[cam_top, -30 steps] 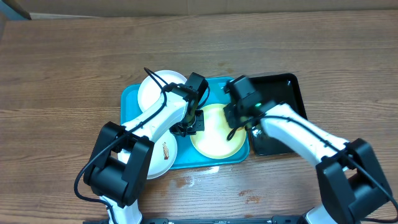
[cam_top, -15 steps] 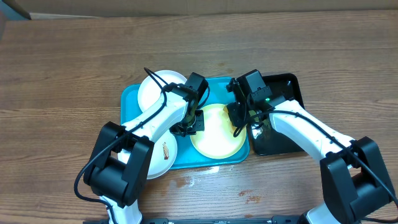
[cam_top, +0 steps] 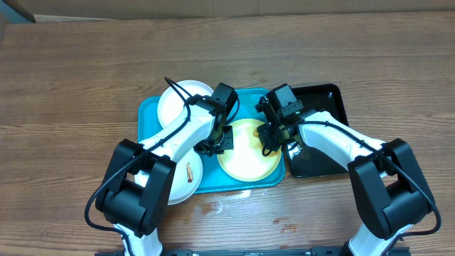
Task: Clean dirty plates on tray and stack at the side
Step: 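Scrub the yellow plate's surface with the sponge while left gripper holds plate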
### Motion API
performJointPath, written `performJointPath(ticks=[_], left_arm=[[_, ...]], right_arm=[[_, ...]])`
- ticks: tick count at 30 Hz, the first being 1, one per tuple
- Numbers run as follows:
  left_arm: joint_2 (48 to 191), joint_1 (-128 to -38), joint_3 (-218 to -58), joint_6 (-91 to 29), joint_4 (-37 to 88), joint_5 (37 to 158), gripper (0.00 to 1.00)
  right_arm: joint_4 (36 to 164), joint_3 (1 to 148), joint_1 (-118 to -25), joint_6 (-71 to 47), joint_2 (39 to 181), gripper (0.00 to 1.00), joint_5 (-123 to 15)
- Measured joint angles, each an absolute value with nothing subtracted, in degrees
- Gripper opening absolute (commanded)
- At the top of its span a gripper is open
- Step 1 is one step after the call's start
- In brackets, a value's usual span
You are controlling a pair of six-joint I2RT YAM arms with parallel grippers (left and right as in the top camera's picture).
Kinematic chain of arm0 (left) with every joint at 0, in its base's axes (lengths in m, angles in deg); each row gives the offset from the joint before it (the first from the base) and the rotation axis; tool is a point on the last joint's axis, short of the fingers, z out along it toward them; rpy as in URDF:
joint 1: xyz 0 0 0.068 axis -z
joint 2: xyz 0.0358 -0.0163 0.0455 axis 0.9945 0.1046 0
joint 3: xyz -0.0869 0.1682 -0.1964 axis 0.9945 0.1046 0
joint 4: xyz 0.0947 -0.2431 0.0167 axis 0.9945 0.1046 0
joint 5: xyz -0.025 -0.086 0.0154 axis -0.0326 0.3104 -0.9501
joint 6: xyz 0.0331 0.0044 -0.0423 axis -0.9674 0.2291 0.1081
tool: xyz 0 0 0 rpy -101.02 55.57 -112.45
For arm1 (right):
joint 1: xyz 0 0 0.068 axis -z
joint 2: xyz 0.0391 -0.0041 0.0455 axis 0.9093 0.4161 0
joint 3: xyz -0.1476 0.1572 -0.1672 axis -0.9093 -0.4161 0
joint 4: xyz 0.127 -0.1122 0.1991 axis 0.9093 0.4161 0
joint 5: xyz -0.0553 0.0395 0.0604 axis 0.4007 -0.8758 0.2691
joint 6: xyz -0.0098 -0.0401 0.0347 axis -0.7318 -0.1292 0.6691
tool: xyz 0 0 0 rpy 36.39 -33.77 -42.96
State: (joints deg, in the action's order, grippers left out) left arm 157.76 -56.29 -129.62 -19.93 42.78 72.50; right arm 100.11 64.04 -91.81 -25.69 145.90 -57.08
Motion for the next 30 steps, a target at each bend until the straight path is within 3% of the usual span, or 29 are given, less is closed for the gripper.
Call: performJointPath(ticks=[30], left_arm=[[157.76,-56.29,-129.62,-19.93,42.76,72.55,0.04]], right_arm=[[106.41,69.48,-89.03,-29.76,147.14,0.04,-76.01]])
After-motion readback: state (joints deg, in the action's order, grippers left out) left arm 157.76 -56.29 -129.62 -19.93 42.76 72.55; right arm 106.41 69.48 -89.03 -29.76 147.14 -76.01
